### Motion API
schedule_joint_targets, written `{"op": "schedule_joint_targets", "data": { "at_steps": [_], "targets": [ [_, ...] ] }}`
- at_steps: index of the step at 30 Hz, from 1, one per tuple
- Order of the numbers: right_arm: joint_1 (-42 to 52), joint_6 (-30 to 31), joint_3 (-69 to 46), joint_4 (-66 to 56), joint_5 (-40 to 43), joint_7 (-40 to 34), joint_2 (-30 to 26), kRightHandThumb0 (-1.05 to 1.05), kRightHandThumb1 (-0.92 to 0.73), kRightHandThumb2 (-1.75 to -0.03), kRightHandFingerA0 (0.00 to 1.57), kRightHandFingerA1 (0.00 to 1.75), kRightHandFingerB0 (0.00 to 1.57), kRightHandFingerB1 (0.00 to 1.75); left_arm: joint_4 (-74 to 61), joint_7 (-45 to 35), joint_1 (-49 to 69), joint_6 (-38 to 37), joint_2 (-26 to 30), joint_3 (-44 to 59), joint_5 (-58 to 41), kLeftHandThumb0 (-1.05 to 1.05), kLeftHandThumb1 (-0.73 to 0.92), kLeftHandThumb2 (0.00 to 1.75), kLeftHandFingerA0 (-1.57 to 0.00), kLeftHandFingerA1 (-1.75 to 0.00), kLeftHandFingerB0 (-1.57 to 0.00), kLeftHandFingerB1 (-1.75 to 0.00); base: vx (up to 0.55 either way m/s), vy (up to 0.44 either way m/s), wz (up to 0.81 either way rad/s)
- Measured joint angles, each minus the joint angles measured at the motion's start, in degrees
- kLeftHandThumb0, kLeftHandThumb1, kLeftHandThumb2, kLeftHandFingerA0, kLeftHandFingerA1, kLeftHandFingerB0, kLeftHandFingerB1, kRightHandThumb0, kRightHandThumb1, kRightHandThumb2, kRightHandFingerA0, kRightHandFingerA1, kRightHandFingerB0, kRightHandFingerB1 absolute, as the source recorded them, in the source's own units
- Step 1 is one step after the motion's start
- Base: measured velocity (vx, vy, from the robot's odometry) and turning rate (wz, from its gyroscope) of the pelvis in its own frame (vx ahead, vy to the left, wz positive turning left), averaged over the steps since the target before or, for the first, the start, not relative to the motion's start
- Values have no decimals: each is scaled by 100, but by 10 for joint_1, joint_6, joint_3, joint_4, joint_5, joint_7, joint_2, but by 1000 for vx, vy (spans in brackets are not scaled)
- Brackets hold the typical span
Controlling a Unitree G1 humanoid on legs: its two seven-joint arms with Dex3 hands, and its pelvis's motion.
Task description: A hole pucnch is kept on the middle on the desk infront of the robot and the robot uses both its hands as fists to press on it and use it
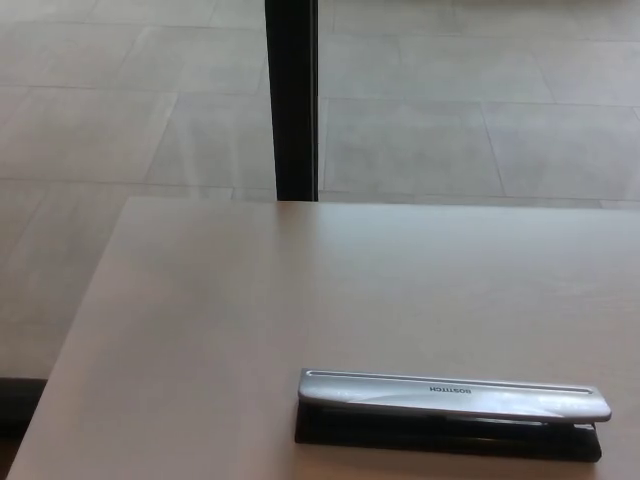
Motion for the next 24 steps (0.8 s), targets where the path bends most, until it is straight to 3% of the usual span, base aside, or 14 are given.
{"op": "schedule_joint_targets", "data": {
  "at_steps": [2, 3, 5, 6, 7, 9, 10, 12, 13, 15, 16, 18, 20, 24],
  "targets": [
    [-1, 8, -31, -35, 15, -8, 3, -40, -63, -77, 78, 167, 5, 65, -3, 3, -5, 0, 0, 24, -10, -37, 61, 64, -99, -74, -66, -65, 0, 0, 0],
    [-3, 12, -44, -51, 21, -12, 4, -42, -69, -73, 78, 161, 5, 46, -4, 6, -7, 0, 0, 33, -13, -40, 63, 64, -107, -79, -48, -59, 0, 0, 0],
    [-11, 18, -70, -68, 33, -20, 1, -41, -72, -74, 87, 168, 30, 80, -8, 12, -15, 0, 0, 50, -18, -38, 69, 67, -102, -100, -63, -68, 0, 0, 0],
    [-28, 23, -95, -59, 44, -26, -13, -50, -91, -71, 64, 97, 10, 82, -12, 19, -23, 1, 1, 67, -23, -43, 71, 66, -92, -74, -54, -58, 0, 0, 0],
    [-42, 27, -114, -53, 52, -32, -25, -47, -89, -74, 67, 80, 9, 62, -17, 25, -30, 1, 3, 80, -27, -49, 70, 68, -103, -66, -73, -64, 0, 0, 0],
    [-69, 30, -148, -44, 68, -40, -48, -39, -77, -89, 79, 80, 24, 59, -36, 35, -44, 1, 6, 105, -34, -38, 62, 78, -104, -68, -66, -51, 0, 0, 0],
    [-82, 32, -161, -40, 74, -44, -58, -21, -52, -118, 100, 96, 46, 69, -47, 39, -52, 2, 9, 115, -36, -26, 47, 99, -109, -118, -87, -53, 0, 0, 0],
    [-122, 36, -194, -34, 90, -56, -86, -21, -52, -118, 100, 96, 46, 69, -79, 51, -80, 3, 18, 140, -44, -26, 47, 99, -109, -118, -87, -53, 0, 0, 0],
    [-143, 38, -209, -34, 97, -62, -100, -24, -51, -120, 108, 118, 72, 83, -95, 55, -97, 3, 26, 152, -47, -42, 57, 99, -115, -152, -107, -65, 0, 0, 0],
    [-185, 42, -234, -36, 112, -73, -125, -22, -44, -129, 107, 149, 83, 93, -132, 63, -134, 4, 43, 172, -57, -39, 49, 111, -135, -134, -102, -91, 0, 0, 0],
    [-203, 43, -244, -40, 119, -76, -135, -25, -36, -133, 111, 157, 90, 101, -150, 66, -150, 4, 50, 180, -61, -47, 45, 101, -116, -156, -121, -83, 0, 0, 0],
    [-235, 46, -258, -52, 131, -83, -150, -39, -48, -122, 140, 147, 93, 116, -194, 72, -184, 4, 58, 192, -67, -66, 32, 105, -120, -147, -128, -103, 0, 0, 0],
    [-262, 48, -261, -69, 137, -88, -155, -48, -48, -120, 140, 148, 96, 118, -235, 78, -215, 4, 58, 192, -71, -67, 35, 103, -125, -134, -117, -107, 0, 0, 0],
    [-300, 54, -255, -111, 147, -91, -154, -39, -41, -109, 121, 175, 96, 124, -318, 90, -268, 12, 46, 181, -72, -30, 74, 74, -92, -173, -70, -116, 0, 0, 0]
  ]
}}
